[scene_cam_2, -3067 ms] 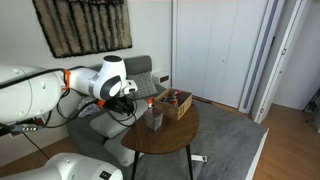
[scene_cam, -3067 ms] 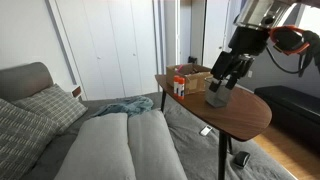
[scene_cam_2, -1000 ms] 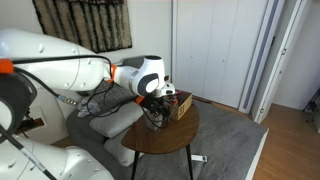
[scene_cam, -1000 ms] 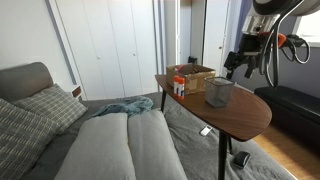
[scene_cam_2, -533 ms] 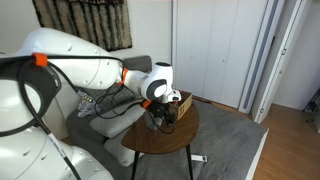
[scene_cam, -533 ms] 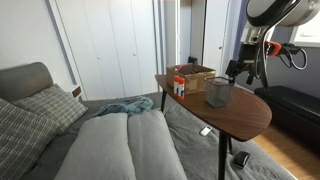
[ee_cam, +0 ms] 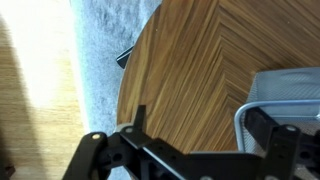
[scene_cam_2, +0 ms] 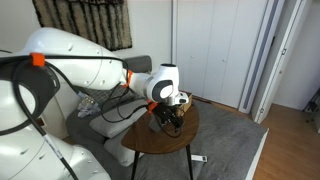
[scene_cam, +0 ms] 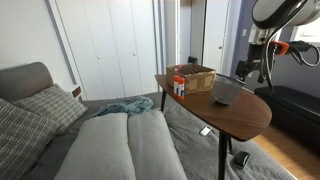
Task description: Turn the basket upside down then put one stick of glue on top of the basket
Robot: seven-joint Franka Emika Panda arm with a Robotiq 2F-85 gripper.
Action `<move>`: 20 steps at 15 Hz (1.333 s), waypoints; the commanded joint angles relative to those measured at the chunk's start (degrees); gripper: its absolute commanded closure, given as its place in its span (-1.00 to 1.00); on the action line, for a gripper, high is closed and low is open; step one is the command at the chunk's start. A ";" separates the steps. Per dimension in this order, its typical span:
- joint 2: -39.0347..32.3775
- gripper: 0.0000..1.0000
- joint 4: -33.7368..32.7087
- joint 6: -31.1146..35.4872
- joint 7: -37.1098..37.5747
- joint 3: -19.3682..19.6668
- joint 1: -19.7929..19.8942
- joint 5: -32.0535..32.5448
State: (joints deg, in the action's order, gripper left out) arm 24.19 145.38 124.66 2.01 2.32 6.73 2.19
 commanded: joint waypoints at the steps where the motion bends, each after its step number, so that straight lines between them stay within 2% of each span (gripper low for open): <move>1: -1.07 -1.00 0.21 -1.44 1.21 0.60 0.13 0.39; 9: -1.54 -1.00 1.48 -4.52 8.28 0.99 1.95 0.64; 13: -0.45 -1.00 2.09 -8.08 11.65 0.70 1.92 -0.30; 17: 3.02 -1.00 1.99 -9.81 8.66 0.52 1.36 1.71; 20: 6.46 -1.00 0.40 -14.23 4.73 -1.12 0.06 4.97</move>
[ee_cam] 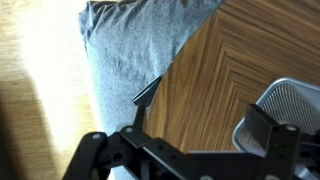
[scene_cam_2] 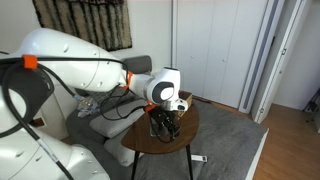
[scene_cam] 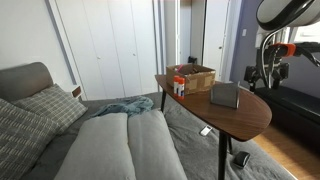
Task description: Turn the basket upside down then put one stick of glue on top of the basket
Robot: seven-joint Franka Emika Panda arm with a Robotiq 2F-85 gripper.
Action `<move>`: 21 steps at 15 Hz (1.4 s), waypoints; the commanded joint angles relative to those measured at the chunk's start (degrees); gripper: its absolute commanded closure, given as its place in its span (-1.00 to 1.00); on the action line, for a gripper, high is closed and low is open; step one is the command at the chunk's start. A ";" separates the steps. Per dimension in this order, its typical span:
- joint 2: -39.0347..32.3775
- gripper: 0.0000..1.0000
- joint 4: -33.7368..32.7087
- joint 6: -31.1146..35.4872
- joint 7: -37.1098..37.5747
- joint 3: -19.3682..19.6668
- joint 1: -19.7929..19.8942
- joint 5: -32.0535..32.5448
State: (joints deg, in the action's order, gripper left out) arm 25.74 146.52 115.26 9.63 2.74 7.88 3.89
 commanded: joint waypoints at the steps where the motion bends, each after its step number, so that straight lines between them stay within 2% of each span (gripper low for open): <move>1: 5.57 -1.00 -1.83 -7.27 -5.05 -1.97 -1.98 3.87; 5: 4.92 -1.00 -6.61 -13.56 -10.47 -4.76 -7.19 3.13; 8: 0.90 -1.00 -10.36 -13.45 -14.08 -6.65 -11.51 2.74; 10: -1.37 -1.00 -11.79 -10.69 -16.25 -7.99 -13.38 4.67; 11: 2.27 -1.00 -8.88 -11.68 -13.65 -6.88 -12.53 2.76; 17: -1.08 -1.00 -11.05 -10.86 -15.21 -7.83 -13.57 3.57; 21: -5.38 -1.00 -13.24 -7.09 -23.58 -7.12 -14.22 5.71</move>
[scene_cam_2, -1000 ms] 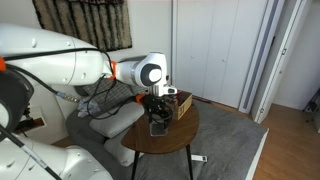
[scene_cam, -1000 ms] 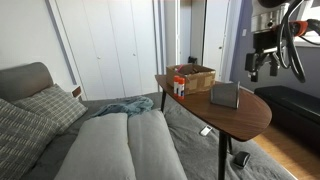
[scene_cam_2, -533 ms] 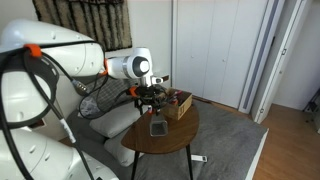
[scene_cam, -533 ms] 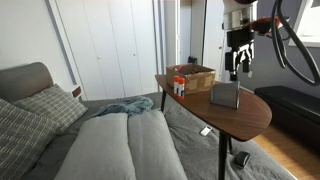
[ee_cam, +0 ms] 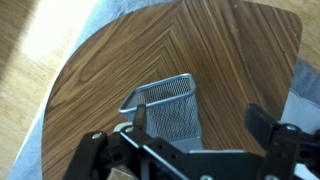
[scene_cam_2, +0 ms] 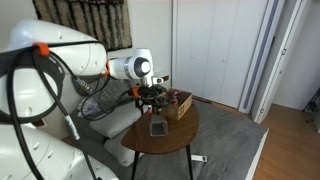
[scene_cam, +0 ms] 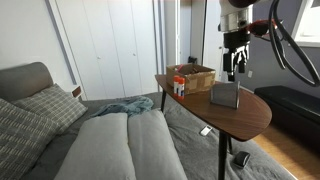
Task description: Turn the basket upside down then put one stick of glue on top of the basket
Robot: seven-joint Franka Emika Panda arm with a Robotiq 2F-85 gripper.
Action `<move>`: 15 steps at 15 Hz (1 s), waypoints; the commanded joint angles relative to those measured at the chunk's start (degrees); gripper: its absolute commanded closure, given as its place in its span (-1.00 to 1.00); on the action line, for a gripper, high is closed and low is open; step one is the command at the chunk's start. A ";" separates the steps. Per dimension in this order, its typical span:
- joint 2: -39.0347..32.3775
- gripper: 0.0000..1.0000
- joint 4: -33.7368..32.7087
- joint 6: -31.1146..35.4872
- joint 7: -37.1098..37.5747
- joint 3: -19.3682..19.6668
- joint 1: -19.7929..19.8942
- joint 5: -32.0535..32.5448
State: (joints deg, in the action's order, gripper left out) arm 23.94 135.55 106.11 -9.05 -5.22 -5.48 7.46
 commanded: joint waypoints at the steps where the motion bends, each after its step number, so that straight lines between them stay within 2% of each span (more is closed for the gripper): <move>1: -4.35 -1.00 -2.55 3.60 -6.93 1.09 -0.97 2.12; 5: -8.32 -1.00 -4.54 8.30 -12.21 1.68 -0.84 1.65; 15: -16.23 -1.00 -7.36 11.30 -14.60 2.40 0.13 1.19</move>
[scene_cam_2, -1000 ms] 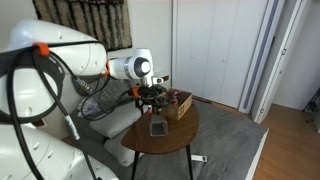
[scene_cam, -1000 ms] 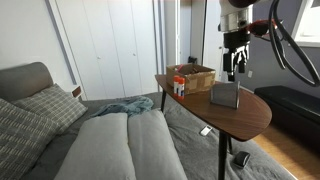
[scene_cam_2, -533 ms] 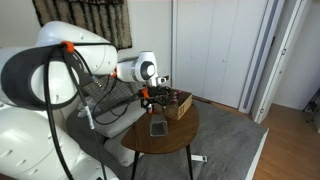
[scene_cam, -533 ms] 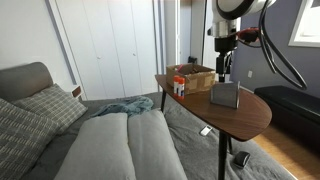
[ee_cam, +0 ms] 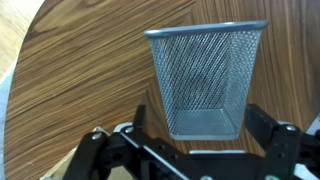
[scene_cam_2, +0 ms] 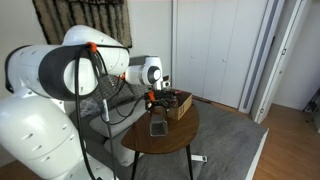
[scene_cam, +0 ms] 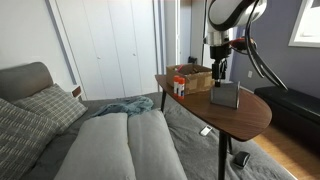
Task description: Turn the basket upside down then put one stick of glue on top of the basket
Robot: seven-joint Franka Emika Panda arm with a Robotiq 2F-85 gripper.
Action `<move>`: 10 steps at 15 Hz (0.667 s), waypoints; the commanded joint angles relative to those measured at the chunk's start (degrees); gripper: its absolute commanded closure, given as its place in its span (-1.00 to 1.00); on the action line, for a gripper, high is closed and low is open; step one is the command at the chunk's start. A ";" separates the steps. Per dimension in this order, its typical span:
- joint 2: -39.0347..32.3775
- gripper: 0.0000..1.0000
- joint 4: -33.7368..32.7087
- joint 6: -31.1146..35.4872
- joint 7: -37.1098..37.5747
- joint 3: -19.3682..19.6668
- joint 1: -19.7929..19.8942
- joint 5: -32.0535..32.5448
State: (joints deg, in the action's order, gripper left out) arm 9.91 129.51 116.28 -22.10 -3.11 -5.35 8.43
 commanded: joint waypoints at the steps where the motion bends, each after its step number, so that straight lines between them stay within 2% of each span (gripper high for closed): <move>1: -2.58 -1.00 -1.25 1.44 -1.65 0.29 0.04 0.09; 10: -3.79 -1.00 -2.15 0.50 -2.49 0.56 0.22 -2.03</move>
State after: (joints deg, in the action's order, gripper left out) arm 7.11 128.71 117.32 -22.97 -2.95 -5.34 8.11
